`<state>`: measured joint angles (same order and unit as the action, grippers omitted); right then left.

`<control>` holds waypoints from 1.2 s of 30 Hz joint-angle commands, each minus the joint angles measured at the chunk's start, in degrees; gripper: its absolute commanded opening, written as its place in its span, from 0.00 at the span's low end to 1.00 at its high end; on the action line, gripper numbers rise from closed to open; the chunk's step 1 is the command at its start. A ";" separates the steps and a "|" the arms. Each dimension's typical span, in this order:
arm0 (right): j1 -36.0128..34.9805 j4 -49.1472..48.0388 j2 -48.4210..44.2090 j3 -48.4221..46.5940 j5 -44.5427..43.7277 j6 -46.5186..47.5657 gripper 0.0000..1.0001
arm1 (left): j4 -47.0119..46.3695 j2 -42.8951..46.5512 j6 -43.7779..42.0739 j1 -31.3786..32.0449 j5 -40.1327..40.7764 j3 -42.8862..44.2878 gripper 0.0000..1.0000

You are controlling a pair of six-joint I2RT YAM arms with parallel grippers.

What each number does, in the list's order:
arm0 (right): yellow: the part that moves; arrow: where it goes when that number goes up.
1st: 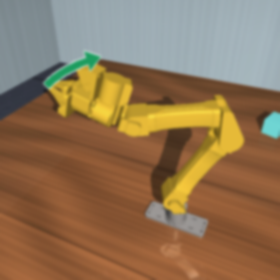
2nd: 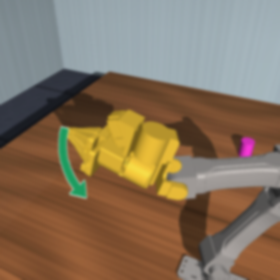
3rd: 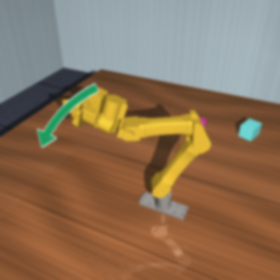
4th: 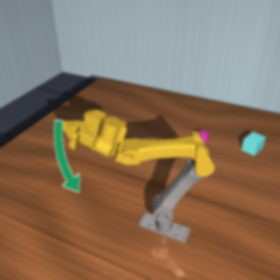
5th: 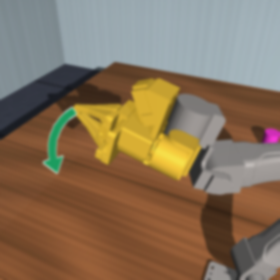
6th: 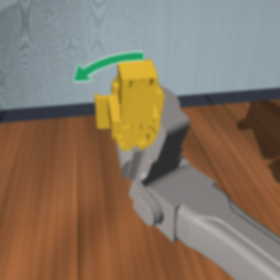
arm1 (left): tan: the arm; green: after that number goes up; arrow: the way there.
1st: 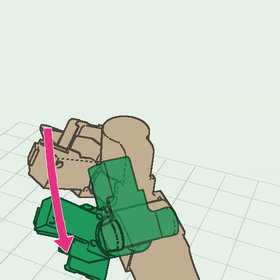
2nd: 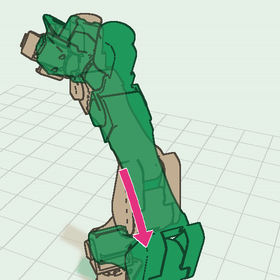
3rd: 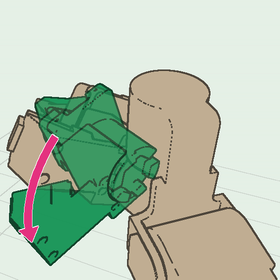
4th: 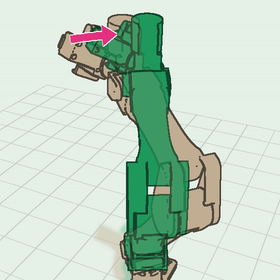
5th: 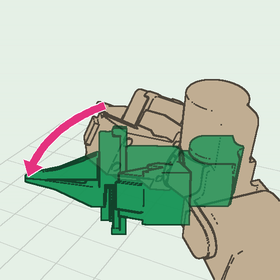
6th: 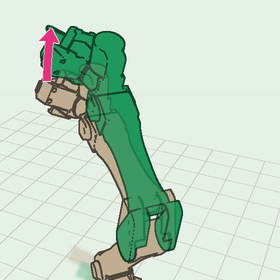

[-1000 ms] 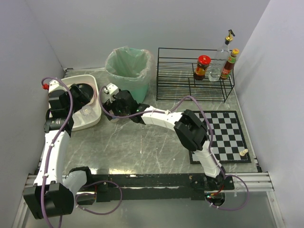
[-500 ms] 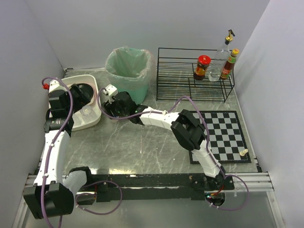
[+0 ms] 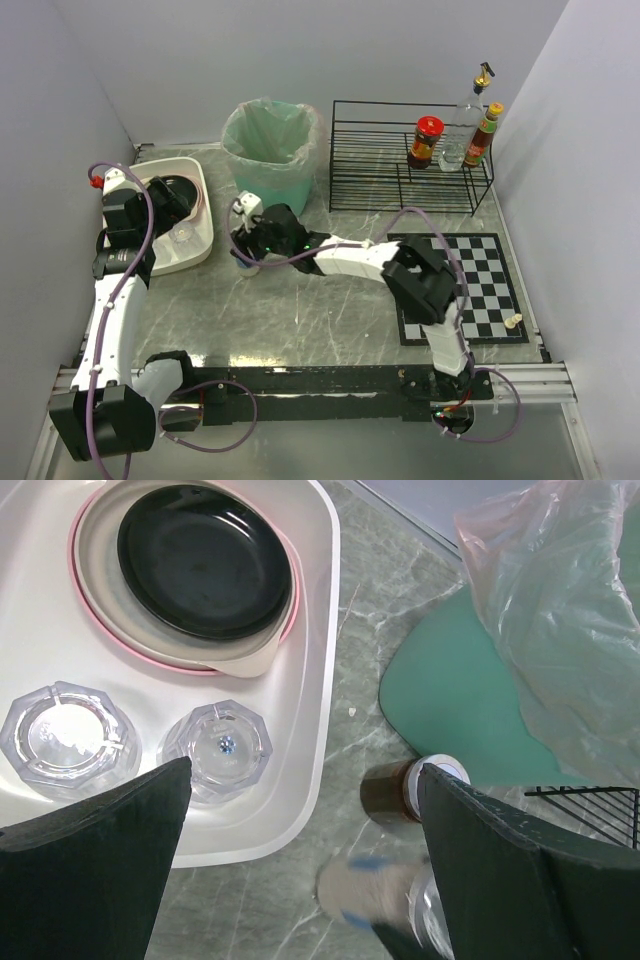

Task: Clear the kitchen counter

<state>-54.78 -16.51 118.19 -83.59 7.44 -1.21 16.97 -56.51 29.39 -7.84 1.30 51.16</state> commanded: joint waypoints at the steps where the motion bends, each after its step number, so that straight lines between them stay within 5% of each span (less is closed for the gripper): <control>1: -0.41 -6.86 -14.54 7.02 5.74 -2.47 0.23 | -2.56 0.09 -0.56 -0.34 -0.77 0.96 0.99; 8: 1.07 -3.45 -30.10 16.70 0.66 -1.69 0.10 | -2.65 0.17 -0.56 -0.34 -1.74 1.05 0.99; 10: 3.27 0.75 -33.62 16.53 -2.50 -1.95 0.00 | -2.65 0.17 -0.56 -0.43 -1.83 1.14 0.99; 17: 16.71 10.00 -42.42 13.64 -10.23 -3.54 0.00 | -2.82 0.70 -0.56 -0.34 -2.44 0.88 0.99; 21: 23.92 18.43 -40.33 6.35 -12.37 -0.72 0.00 | -2.82 0.44 -0.65 -0.34 -3.41 0.87 0.99; 36: 40.63 18.27 -21.62 -12.28 -11.31 -1.07 0.00 | -2.82 -0.18 -0.91 -0.34 -4.20 0.96 0.99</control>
<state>-16.25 4.36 92.31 -88.27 -3.99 -2.04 16.62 -56.53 29.32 -7.94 -1.83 51.16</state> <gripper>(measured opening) 0.681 0.994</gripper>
